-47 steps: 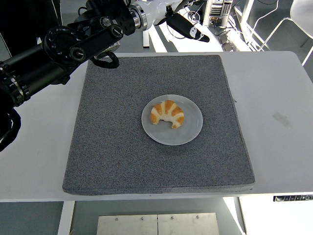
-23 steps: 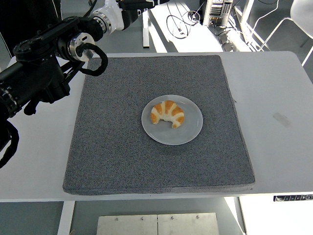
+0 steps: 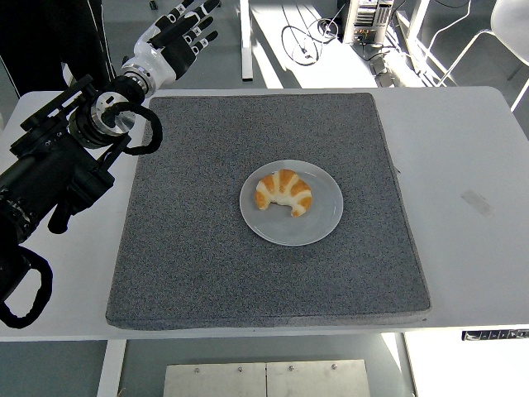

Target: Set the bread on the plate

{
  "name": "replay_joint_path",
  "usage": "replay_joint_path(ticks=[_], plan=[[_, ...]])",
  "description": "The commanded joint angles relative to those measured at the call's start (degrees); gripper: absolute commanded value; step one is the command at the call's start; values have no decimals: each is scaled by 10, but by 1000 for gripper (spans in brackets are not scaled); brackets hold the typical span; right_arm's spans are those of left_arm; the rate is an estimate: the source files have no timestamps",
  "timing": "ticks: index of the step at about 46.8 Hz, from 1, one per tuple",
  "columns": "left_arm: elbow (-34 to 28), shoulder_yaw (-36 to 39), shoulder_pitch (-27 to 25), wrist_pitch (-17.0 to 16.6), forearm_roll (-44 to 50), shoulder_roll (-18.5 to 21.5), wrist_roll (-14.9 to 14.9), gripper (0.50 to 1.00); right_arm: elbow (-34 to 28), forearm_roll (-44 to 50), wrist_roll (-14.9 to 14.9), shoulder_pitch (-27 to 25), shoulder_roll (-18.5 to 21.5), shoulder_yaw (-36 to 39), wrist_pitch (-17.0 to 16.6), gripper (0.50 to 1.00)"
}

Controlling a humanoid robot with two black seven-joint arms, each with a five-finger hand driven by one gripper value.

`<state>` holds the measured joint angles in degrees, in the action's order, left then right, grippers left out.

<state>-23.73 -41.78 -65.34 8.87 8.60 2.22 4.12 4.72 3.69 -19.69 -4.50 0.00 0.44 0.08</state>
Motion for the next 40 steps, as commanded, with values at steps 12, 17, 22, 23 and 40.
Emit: replay_joint_path(ticks=[12,17,22,23,40], plan=[[5,-61,31,0,4,0,-7,983,-9,0,0,-3,0,0,0,1000],[5,-62,31,0,8,-1,-13,983,-14,0,0,-2,0,-1,0,1000],[5,-62,31,0,24,-1,-17,983,-16,0,0,-2,0,0,0,1000],[6,-61,31,0,26,0,-17,983,-17,0,0,-1,0,0,0,1000],[5,-58,35,0,27,-3,-17,983,-17,0,0,-2,0,0,0,1000]])
